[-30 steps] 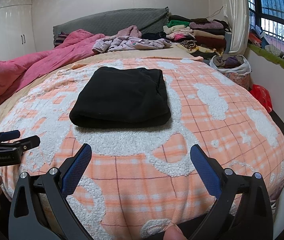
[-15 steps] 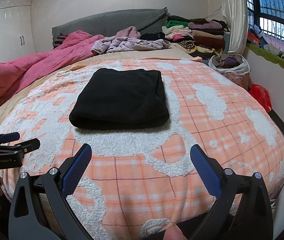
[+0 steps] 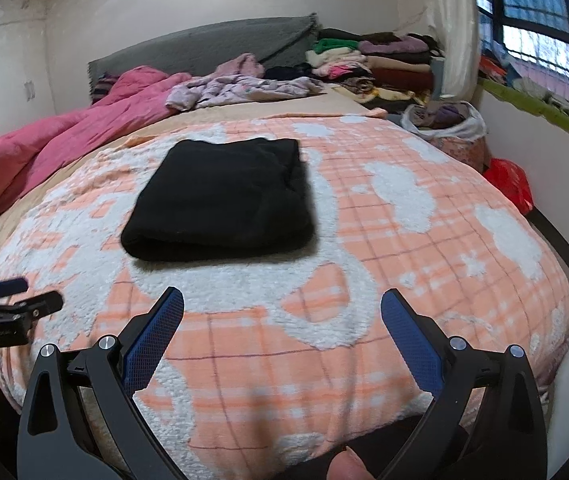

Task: Fold small clothes

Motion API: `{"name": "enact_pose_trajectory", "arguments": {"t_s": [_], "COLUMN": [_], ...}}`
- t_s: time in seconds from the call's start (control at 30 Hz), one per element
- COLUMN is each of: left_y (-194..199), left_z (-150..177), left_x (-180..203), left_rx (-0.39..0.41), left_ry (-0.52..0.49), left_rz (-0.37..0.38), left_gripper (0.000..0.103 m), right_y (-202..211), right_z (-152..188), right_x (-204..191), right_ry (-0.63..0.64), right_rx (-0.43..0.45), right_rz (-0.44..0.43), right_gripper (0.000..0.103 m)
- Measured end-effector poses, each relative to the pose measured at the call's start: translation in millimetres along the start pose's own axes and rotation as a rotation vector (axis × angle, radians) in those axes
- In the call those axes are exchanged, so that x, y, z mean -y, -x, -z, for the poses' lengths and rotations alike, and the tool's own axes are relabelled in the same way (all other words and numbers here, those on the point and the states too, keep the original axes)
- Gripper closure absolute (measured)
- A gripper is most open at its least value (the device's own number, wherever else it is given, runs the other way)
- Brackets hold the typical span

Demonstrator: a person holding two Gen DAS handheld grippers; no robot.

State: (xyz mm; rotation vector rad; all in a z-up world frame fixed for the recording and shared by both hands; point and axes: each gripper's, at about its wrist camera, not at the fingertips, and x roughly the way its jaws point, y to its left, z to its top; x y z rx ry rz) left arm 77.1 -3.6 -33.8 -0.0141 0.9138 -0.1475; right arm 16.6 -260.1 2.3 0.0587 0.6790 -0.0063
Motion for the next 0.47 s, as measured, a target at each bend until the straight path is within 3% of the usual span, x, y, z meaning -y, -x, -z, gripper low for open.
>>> {"name": "enact_pose_trajectory", "arguments": {"t_s": [0.17,0.27,0.37,0.47], "left_y": [-4.9,-16.8,-24.6,-25.5], "left_z": [-3.6,-14.8,-29.9,-45.8], "left_x": [-38.4,-95.7,-176.4,-262.3], "left_rx": [-0.005,-0.026,-0.017,0.000], "left_ry": [0.083,0.187,0.305,0.419], "left_rz": [-0.017,-0.088,-0.241,-0.423], "left_gripper": [0.010,0.010,0.010,0.010], "right_y": [13.5,25.6,38.2,44.3], "right_z": [2.9,9.7,27.1,52.0], "right_x": [49.0,107.3,193.3,283.1], "right_ry": [-0.120,-0.222,-0.366,-0.542], "right_rx": [0.030,0.039,0.032,-0.053], "right_rz": [0.127,0.263,0.456,0.626], "right_gripper": [0.005,0.005,0.005,0.005]}}
